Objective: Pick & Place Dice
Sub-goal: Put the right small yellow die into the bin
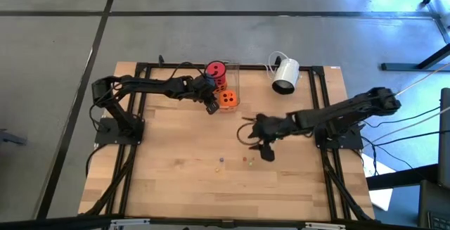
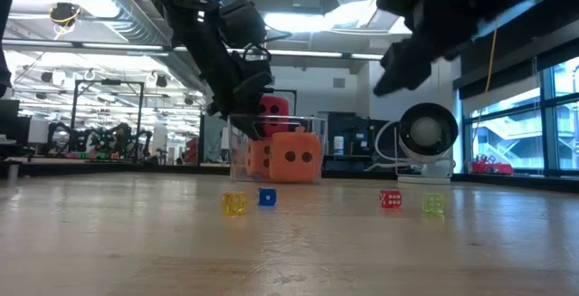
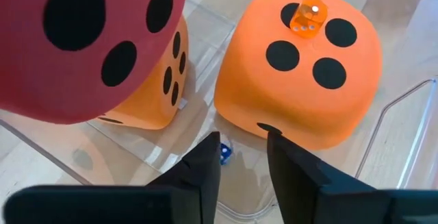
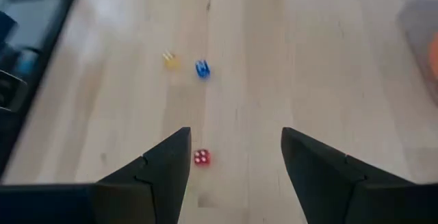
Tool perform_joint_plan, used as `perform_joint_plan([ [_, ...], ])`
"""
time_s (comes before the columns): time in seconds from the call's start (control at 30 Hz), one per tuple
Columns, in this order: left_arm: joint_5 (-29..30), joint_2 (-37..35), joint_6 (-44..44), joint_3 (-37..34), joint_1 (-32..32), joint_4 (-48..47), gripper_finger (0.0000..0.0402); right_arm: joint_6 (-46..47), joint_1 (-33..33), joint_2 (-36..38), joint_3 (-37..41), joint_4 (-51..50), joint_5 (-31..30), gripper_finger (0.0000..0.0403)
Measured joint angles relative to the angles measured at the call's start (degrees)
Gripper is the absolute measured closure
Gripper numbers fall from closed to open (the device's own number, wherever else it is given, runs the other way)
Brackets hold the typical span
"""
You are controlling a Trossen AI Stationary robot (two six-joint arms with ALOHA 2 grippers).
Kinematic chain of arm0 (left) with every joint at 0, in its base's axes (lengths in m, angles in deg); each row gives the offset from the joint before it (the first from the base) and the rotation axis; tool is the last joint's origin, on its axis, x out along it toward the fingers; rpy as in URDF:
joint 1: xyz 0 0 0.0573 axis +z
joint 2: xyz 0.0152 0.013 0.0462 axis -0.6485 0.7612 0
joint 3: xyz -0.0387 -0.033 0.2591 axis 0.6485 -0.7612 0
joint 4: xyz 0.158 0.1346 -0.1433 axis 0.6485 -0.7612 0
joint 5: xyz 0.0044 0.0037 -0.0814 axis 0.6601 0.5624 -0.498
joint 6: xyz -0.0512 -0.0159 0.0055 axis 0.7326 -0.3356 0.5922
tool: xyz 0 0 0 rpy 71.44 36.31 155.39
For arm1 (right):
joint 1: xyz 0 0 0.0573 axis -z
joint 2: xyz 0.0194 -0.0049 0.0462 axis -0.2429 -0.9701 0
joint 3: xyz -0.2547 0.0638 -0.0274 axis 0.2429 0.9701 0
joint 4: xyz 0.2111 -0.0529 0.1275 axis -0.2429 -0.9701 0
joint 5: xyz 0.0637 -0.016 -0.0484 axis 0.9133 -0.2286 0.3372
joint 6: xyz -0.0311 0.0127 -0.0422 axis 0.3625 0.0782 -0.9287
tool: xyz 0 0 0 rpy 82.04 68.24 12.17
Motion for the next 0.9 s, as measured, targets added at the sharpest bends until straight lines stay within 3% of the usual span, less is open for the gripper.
perform_joint_plan([
  [0.27, 0.0, 0.0, 0.82, 0.0, 0.0, 0.0, 0.028, 1.49, -7.85, -7.95, 0.0, 0.72, -2.75, 0.0175],
  [0.7, 0.0, 0.0, 0.97, 0.0, -0.01, 0.01, 0.0277, -6.2, -9.4, -14.92, 0.0, 3.96, -2.51, 0.0175],
  [0.9, 0.0, 0.0, 0.95, 0.0, 0.0, 0.02, 0.0274, -5.99, -11.87, -19.09, 0.0, 5.62, -2.51, 0.0196],
])
